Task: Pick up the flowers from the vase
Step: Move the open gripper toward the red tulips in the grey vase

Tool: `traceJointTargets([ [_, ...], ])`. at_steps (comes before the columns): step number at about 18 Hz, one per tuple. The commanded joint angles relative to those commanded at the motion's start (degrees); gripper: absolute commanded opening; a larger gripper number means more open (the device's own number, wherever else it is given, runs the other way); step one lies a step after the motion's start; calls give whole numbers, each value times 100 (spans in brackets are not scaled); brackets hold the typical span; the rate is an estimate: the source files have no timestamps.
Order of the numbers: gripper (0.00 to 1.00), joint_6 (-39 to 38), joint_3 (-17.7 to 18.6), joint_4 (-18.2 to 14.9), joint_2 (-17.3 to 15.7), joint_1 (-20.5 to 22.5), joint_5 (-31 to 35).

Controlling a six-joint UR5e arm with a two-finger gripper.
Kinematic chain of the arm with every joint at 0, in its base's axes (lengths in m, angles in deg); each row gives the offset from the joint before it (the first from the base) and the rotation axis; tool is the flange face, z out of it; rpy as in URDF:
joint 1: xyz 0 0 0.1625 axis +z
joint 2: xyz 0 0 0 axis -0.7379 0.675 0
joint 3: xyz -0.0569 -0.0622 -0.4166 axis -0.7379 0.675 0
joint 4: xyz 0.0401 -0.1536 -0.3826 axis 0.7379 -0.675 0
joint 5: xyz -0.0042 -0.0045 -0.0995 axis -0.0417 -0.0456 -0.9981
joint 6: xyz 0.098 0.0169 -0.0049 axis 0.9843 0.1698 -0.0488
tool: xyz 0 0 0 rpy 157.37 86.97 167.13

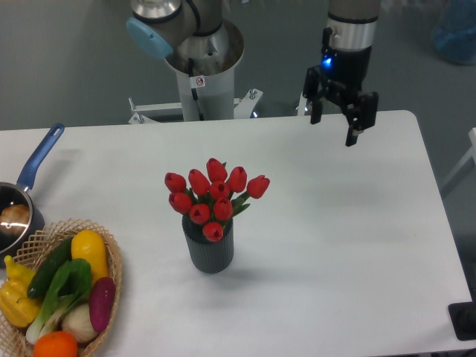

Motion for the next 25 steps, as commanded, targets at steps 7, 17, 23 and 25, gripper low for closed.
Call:
traceJointTargets([
  [7,100,-748,202,-26,35,-238,-26],
  [17,100,-2059,193,-219,387,-484,-290],
  [23,100,-2059,176,-335,509,-466,-772],
  [25,100,-2024,79,-282,798,-510,-1123],
])
